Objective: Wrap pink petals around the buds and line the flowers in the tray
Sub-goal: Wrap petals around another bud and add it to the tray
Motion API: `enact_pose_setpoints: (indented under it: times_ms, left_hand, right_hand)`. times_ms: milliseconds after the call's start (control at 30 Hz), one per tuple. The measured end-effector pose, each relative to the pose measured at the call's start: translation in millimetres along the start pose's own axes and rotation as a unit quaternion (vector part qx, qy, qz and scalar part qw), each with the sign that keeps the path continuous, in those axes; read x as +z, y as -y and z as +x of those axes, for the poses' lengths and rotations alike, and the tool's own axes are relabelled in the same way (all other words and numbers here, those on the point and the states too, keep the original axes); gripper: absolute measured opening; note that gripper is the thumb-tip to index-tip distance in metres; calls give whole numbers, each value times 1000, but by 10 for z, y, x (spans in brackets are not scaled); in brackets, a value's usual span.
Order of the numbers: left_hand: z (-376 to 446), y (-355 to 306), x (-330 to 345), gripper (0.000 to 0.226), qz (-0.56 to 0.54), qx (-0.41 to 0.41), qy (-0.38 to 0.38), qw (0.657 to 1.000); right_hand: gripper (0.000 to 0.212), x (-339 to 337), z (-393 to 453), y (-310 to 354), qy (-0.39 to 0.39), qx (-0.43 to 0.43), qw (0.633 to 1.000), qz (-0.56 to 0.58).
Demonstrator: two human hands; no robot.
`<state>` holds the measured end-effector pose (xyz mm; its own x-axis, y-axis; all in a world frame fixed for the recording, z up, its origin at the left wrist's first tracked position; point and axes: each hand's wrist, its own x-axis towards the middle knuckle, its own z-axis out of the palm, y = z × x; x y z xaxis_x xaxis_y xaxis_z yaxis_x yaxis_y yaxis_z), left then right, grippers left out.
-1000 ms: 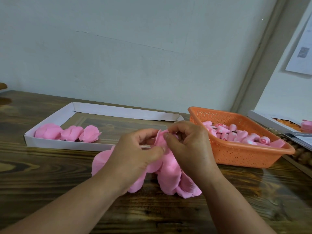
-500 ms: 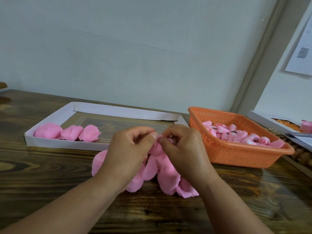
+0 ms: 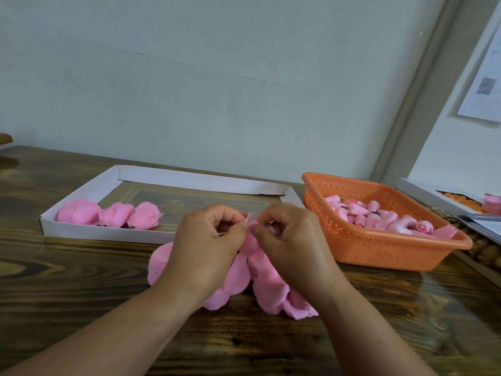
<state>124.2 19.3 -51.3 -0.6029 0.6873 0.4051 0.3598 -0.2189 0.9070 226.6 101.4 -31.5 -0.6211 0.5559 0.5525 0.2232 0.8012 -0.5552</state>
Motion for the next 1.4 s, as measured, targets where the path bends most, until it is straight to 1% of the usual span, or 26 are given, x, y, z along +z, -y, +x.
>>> enact_pose_setpoints:
  times_ms: [100, 200, 267, 367, 433, 500, 600, 733, 800, 900, 1000, 1067, 1200, 1300, 1400]
  left_hand:
    - [7, -3, 1, 17, -15, -9, 27, 999]
    - [11, -11, -8, 17, -28, -13, 47, 998]
    - [7, -15, -15, 18, -32, -14, 50, 998]
    - [16, -14, -27, 18, -31, -17, 38, 999]
    - [50, -7, -52, 22, -40, -25, 31, 998]
    - [79, -8, -83, 26, -32, -38, 63, 997]
    - [81, -10, -96, 25, -42, -57, 123, 990]
    - [58, -2, -76, 24, -75, -71, 140, 985]
    - [51, 9, -65, 22, -79, -77, 136, 984]
    - [36, 8, -55, 14, -91, -74, 135, 984]
    - [37, 14, -46, 14, -103, -86, 133, 982]
    - [48, 29, -38, 18, -126, -119, 133, 976]
    - [62, 66, -15, 17, -180, -188, 149, 954]
    - [67, 82, -10, 18, -219, -211, 167, 938]
    - [75, 66, -13, 22, -260, -230, 158, 925]
  right_hand:
    - [16, -16, 4, 7, -2, -12, 1000, 7]
    - [13, -6, 8, -9, -7, -3, 1000, 7]
    - [15, -1, 5, -20, -6, 2, 1000, 22]
    - [28, -13, -8, -26, -10, 12, 998, 53]
    - [28, -35, -2, -36, -18, 30, 997, 73]
    - [23, -55, 11, -43, -24, 35, 994, 97]
    - [24, -83, 19, -33, -27, 43, 990, 128]
    - [33, -98, 17, -27, -19, 64, 988, 138]
    - [28, -104, 15, -20, -3, 68, 989, 133]
    - [15, -119, 11, 2, 15, 65, 987, 148]
    - [19, -138, 14, -1, 11, 73, 985, 156]
    - [19, -144, 19, -10, 14, 87, 983, 161]
    - [13, -136, 22, -23, 33, 92, 983, 159]
    - [13, -132, 23, -31, 36, 94, 983, 152]
    - [14, -141, 38, -69, 30, 114, 981, 154]
